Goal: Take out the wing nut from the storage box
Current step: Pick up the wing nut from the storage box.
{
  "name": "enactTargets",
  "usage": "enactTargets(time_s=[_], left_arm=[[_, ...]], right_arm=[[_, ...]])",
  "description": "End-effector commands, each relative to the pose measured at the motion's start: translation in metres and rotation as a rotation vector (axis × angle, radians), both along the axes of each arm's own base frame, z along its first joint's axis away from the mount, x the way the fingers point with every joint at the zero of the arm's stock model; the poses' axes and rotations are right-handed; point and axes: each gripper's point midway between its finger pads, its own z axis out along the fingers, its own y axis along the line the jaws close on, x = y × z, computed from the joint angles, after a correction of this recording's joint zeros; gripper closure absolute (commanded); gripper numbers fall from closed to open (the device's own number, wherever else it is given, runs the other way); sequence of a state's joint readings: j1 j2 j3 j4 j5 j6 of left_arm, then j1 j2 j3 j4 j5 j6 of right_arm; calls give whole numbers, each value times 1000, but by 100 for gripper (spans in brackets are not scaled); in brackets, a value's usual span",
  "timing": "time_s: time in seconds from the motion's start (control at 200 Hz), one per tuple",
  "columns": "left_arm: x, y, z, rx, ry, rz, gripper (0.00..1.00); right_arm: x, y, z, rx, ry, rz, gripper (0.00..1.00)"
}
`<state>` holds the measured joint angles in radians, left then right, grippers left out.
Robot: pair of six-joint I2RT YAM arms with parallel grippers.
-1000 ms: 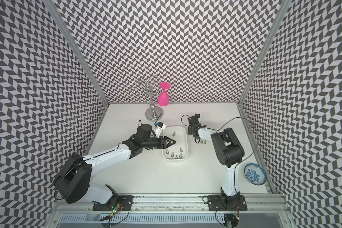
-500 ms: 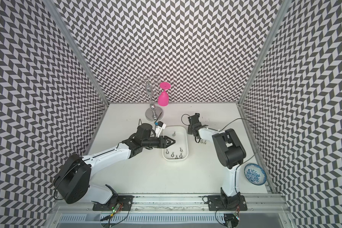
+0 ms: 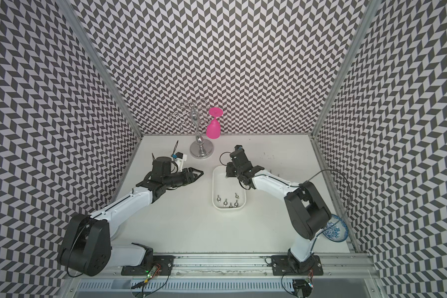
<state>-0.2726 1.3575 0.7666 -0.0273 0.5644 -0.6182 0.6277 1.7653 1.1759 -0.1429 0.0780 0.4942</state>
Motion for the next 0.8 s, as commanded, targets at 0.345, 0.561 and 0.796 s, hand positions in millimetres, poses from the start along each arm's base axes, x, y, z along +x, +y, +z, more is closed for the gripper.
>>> enactTargets(time_s=[0.345,0.561,0.796], left_arm=[[-12,4,-2,2,4,-18,45],[-14,5,-1,3,2,-23,45],[-15,4,0,-12,5,-32,45]], right_arm=[[24,16,-49,-45,76,-48,62],[35,15,-64,-80,99,-71,61],[34,10,-70,-98,110,-87,62]])
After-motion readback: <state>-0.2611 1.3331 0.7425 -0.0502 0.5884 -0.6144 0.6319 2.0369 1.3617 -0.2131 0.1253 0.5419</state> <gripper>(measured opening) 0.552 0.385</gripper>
